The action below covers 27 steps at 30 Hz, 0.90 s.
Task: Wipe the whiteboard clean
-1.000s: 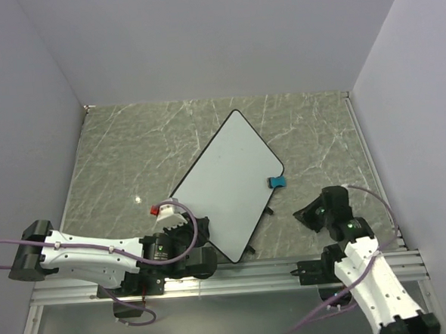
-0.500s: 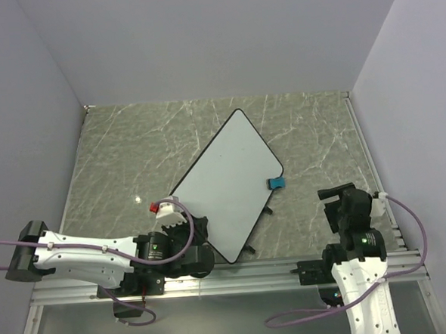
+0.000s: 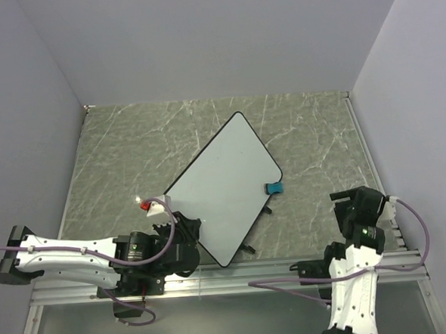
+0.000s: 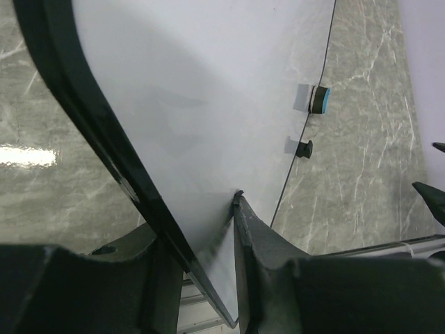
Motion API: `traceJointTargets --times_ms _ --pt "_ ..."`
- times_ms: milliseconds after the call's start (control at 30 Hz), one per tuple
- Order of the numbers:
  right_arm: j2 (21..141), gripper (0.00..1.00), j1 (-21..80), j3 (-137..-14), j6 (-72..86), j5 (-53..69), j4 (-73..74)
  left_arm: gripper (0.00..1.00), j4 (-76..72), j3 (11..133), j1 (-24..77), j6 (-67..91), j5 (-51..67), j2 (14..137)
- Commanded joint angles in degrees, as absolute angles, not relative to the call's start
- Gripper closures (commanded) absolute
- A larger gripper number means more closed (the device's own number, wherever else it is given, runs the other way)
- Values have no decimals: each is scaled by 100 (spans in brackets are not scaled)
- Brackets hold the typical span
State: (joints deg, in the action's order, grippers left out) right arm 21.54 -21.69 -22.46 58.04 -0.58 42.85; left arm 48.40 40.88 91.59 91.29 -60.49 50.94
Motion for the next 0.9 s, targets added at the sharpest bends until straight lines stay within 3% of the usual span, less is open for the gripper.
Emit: traceJointTargets --times_ms 0,67,167,467,867 --pt "2740 20 -2215 -2338 5249 367 4263 100 5370 3938 9150 8121 -5713 5001" --pt "3321 27 -1917 -2425 4958 379 4559 100 5230 3850 9158 8043 -5704 4861" --pt "3515 29 -1802 -2557 4817 229 4833 100 4923 3692 9149 7814 -5748 4650" --pt "3375 32 -2038 -2988 4614 570 5467 100 4562 3595 9158 7331 -5625 4369" --pt "3226 32 -2285 -2910 4394 834 5082 100 4421 3569 9158 7181 -5546 4307"
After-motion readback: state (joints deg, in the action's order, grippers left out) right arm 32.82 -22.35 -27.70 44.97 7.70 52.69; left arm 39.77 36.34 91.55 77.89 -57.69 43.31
